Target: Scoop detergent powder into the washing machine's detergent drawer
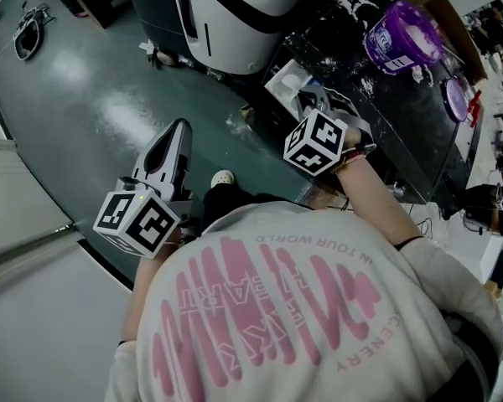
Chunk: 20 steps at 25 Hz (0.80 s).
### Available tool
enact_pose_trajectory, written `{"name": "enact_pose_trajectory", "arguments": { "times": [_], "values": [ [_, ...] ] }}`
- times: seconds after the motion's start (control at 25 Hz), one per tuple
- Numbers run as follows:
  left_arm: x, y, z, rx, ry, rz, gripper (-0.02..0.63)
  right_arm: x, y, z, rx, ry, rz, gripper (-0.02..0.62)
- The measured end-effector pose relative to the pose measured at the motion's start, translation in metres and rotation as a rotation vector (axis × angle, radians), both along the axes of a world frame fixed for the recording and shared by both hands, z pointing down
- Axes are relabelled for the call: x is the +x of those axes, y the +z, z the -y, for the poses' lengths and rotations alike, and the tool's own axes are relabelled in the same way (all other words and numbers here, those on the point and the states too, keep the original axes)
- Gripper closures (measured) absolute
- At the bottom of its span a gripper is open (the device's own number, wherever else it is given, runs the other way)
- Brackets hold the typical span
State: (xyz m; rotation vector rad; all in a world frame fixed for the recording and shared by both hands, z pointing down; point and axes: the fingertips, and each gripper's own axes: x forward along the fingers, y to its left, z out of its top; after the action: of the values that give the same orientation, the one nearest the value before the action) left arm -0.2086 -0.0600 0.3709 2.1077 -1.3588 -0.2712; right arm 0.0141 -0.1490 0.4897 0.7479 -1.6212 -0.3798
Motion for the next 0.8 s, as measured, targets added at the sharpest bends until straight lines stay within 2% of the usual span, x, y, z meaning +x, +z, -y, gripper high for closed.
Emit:
{"name": "enact_pose_trajectory", "arguments": {
  "times": [0.48, 0.8],
  "values": [
    [-0.010, 0.000, -0.012, 0.009, -0.034, -0.018, 0.603, -0.007, -0.011, 0.002, 0.093, -0.124, -0.179, 0.591],
    [-0.018, 0.001, -0.020, 0.014, -0.056, -0.034, 0.603, -0.009, -0.015, -0.003, 0.129, -0.163, -0.243, 0.591]
  ]
}}
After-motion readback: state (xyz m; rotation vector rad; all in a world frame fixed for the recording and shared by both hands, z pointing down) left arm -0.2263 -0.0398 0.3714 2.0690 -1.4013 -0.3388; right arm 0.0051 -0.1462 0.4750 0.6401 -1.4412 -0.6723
